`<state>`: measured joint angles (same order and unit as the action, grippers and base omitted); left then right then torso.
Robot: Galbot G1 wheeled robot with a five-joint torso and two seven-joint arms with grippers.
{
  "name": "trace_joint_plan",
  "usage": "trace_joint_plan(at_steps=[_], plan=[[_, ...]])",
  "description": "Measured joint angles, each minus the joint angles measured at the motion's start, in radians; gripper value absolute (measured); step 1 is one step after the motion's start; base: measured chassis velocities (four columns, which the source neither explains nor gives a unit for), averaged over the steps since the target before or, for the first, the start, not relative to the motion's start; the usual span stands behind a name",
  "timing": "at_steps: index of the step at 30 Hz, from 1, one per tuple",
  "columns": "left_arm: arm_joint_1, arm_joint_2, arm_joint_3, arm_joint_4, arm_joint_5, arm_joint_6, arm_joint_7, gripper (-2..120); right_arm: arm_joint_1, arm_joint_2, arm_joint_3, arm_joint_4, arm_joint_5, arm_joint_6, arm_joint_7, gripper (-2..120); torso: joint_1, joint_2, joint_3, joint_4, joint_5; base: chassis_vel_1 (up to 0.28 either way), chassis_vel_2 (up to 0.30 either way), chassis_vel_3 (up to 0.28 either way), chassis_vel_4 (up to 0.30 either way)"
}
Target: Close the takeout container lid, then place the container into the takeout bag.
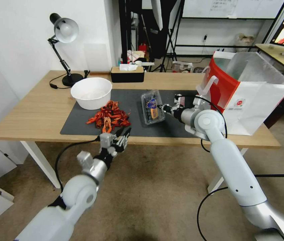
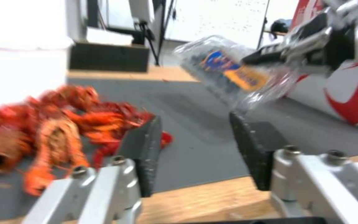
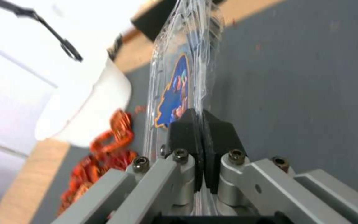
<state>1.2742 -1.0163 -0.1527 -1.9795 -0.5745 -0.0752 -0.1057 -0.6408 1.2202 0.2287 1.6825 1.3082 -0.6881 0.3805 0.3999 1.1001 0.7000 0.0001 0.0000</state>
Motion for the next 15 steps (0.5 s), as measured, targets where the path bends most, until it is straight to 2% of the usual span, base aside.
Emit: trace_joint_plan(at_steps=[3,4,6,8,12,15], plan=[[0.037,0.001,-0.008,0.009,0.079,-0.044,-0.036,61,-0.012,-0.009,0.022,0.023,-0.005,0.056,-0.040,0,0.000,0.000,0.000,-0.0006,0.0003,0.000,0.000,0.000,0.000],[0.037,0.001,-0.008,0.009,0.079,-0.044,-0.036,61,-0.012,-0.009,0.022,0.023,-0.005,0.056,-0.040,0,0.000,0.000,0.000,-0.0006,0.0003,0.000,0.000,0.000,0.000],[0.079,-0.010,-0.029,0.013,0.146,-0.072,-0.077,73,-0.014,-0.014,0.033,0.036,-0.035,0.130,-0.103,0,0.000,0.000,0.000,-0.0001,0.0001,0.000,0.000,0.000,0.000],[0.085,-0.012,-0.033,0.014,0.156,-0.076,-0.083,74,-0.014,-0.015,0.035,0.038,-0.041,0.143,-0.114,0,0.000,0.000,0.000,0.0000,0.0002,0.000,0.000,0.000,0.000],[0.162,-0.057,-0.076,0.024,0.222,-0.114,-0.121,95,0.012,-0.037,0.054,0.069,-0.132,0.297,-0.202,0,0.000,0.000,0.000,0.0000,0.0002,0.000,0.000,0.000,0.000],[0.183,-0.073,-0.087,0.028,0.236,-0.124,-0.127,99,0.026,-0.051,0.064,0.082,-0.172,0.348,-0.213,0,0.000,0.000,0.000,0.0000,0.0002,0.000,0.000,0.000,0.000]])
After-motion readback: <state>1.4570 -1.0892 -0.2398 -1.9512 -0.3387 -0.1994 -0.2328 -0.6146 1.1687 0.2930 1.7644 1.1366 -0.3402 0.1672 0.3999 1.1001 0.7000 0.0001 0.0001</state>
